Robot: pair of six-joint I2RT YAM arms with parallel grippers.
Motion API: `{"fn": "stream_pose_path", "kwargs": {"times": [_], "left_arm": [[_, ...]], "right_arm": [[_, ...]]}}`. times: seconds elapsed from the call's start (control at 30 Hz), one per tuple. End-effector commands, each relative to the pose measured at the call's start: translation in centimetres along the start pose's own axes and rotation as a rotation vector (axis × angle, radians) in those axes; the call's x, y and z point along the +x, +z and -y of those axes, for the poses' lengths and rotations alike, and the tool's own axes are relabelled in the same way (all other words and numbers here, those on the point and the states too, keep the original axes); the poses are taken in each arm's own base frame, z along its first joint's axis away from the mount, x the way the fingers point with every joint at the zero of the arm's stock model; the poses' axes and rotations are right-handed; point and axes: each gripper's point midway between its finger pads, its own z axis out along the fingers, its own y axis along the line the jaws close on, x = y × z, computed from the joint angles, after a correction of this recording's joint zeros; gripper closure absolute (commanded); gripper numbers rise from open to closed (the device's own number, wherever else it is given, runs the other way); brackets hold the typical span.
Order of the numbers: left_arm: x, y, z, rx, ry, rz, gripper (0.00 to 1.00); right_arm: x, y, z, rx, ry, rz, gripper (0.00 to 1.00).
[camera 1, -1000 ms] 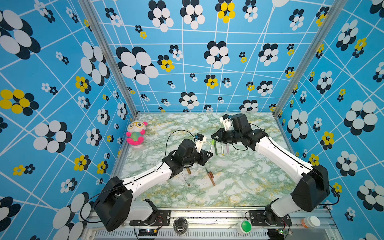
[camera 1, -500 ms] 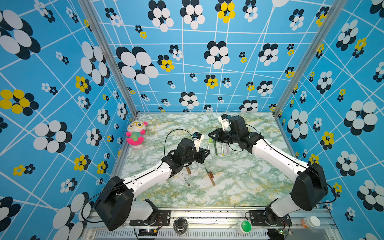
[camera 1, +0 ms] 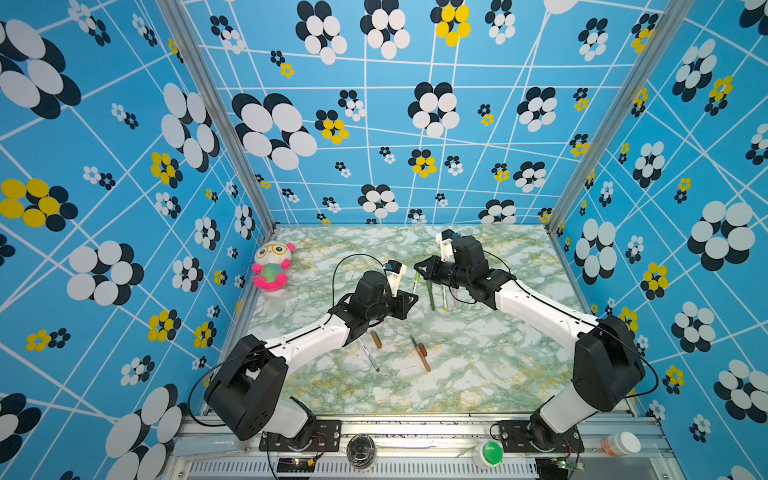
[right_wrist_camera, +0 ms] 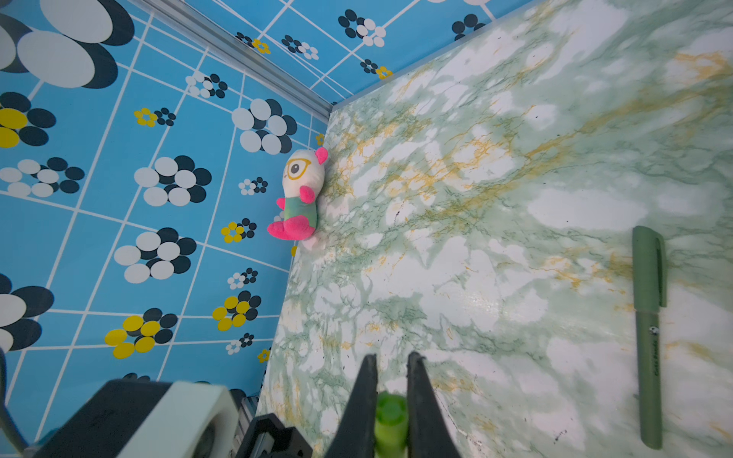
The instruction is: Insert the pens into the pen caps
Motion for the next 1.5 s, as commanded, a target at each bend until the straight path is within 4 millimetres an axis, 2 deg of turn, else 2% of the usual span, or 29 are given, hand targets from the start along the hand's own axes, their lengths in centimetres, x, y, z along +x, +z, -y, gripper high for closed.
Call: {"fn": "stream_pose_path", "kwargs": {"times": [0.0, 0.2, 0.33, 0.47, 0.63, 0.8, 0.87, 1.03, 1.17, 1.37, 1.47], "left_arm": [[-15.5, -4.4, 3.3, 0.049, 0.112, 0.534, 1.00], [-15.7, -4.6, 2.9, 0.044, 0.105, 0.540, 1.00], [-15.1, -4.2, 2.8, 0.053, 0.089, 0.513, 1.00], [-13.0, -3.1, 2.0, 0.038, 0.044, 0.440, 1.00], [-9.1, -1.5, 0.5, 0.005, -0.051, 0.329, 1.00], [-5.3, 0.0, -0.4, -0.033, -0.095, 0.214, 1.00], [-4.0, 0.5, -0.7, -0.045, -0.111, 0.177, 1.00], [-2.0, 1.8, -1.0, -0.072, -0.149, 0.107, 1.00], [-1.4, 2.6, -0.6, -0.094, -0.161, 0.065, 1.00], [0.0, 3.8, -1.6, -0.220, -0.196, -0.026, 1.00], [1.1, 4.6, -2.5, -0.284, -0.218, -0.083, 1.00]], "right_arm": [[14.3, 0.2, 0.7, 0.018, 0.103, -0.486, 1.00], [15.2, 0.4, 0.7, 0.018, 0.104, -0.506, 1.00], [14.2, 0.2, -0.1, 0.003, 0.091, -0.486, 1.00], [10.9, -0.1, -1.7, -0.057, 0.093, -0.425, 1.00], [6.2, -0.6, -2.9, -0.085, 0.060, -0.352, 1.00], [1.6, -1.2, -3.3, -0.117, 0.081, -0.251, 0.84], [-0.4, -1.9, -3.8, -0.132, 0.076, -0.203, 0.74], [-3.1, -3.3, -4.8, -0.151, 0.037, -0.139, 0.60], [-3.6, -4.3, -3.4, -0.063, -0.003, -0.103, 0.53], [-3.4, -6.3, 2.7, 0.242, -0.013, -0.042, 0.51], [-3.2, -7.3, 4.9, 0.317, 0.007, -0.021, 0.51]]}}
